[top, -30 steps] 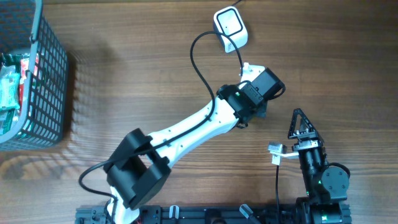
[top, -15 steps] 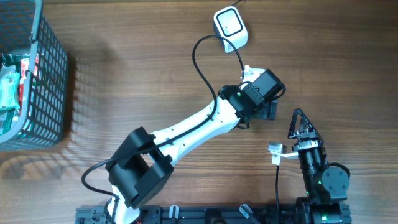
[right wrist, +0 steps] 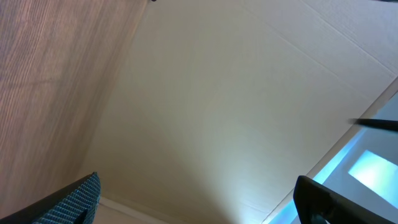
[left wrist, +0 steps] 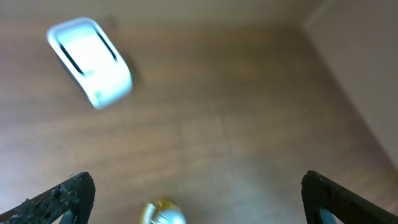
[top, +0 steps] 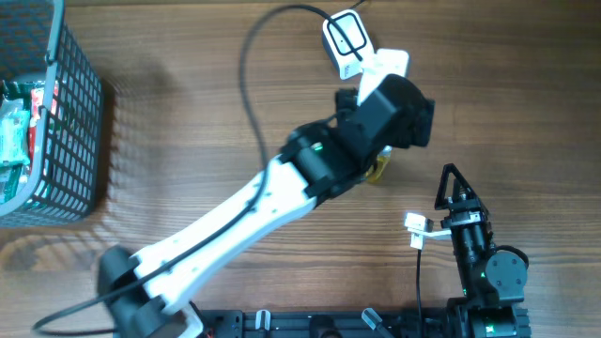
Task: Scan the item barcode
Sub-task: 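Set the bottle down on the table and open the left gripper, then reach the left gripper into the basket and grasp the Kleenex tissue pack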
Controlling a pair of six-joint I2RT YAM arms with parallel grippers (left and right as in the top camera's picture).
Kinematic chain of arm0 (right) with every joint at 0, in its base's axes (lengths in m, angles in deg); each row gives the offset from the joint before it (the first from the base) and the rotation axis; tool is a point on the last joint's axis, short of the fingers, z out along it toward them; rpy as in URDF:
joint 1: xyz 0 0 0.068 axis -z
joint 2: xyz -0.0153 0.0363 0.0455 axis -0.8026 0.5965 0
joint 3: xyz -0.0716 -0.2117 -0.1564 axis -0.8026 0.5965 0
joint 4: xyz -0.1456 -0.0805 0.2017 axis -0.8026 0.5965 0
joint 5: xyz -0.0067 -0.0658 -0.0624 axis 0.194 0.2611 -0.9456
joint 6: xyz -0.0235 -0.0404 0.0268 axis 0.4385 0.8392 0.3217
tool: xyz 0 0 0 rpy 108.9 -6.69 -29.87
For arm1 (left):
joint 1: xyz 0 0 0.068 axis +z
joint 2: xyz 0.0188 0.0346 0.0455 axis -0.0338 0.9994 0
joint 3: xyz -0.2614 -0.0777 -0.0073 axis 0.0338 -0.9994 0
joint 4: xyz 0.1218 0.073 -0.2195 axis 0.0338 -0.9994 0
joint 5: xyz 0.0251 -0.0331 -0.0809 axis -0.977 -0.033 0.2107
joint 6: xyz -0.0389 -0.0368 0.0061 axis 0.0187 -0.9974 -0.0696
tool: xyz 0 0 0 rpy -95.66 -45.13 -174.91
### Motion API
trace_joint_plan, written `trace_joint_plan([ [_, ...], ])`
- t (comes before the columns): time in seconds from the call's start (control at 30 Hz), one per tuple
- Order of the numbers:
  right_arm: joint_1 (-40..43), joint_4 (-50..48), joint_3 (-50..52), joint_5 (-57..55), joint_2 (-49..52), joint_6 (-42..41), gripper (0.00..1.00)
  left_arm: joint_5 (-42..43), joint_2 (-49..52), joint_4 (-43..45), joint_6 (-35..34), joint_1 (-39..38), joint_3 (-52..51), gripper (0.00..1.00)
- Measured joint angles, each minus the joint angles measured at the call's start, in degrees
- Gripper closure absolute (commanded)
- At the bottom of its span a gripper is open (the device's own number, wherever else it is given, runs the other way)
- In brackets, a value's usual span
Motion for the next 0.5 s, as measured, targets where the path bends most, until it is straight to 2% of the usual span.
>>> trace_joint_plan([
  [0.13, 0.0, 0.0, 0.0, 0.0, 0.0, 0.0, 0.0, -7.56, -5.4, -1.46, 5.55, 2.05, 0.28, 0.0],
  [0.3, 0.0, 0.0, 0.0, 0.0, 0.0, 0.0, 0.0, -15.15, -9.86, -2.47, 16.96, 11.32, 0.22, 0.0],
  [0.37, 0.0, 0.0, 0.0, 0.0, 0.0, 0.0, 0.0, -16.35, -12.52, -1.84, 20.98, 16.79, 0.22, 0.0],
  [0.43, 0.0, 0.0, 0.0, 0.0, 0.0, 0.0, 0.0, -17.18, -17.51, -0.63, 25.51, 27.02, 0.24, 0.0],
  [0.5, 0.0, 0.0, 0.0, 0.0, 0.0, 0.0, 0.0, -16.52, -20.57, -0.39, 27.15, 35.74, 0.26, 0.0],
])
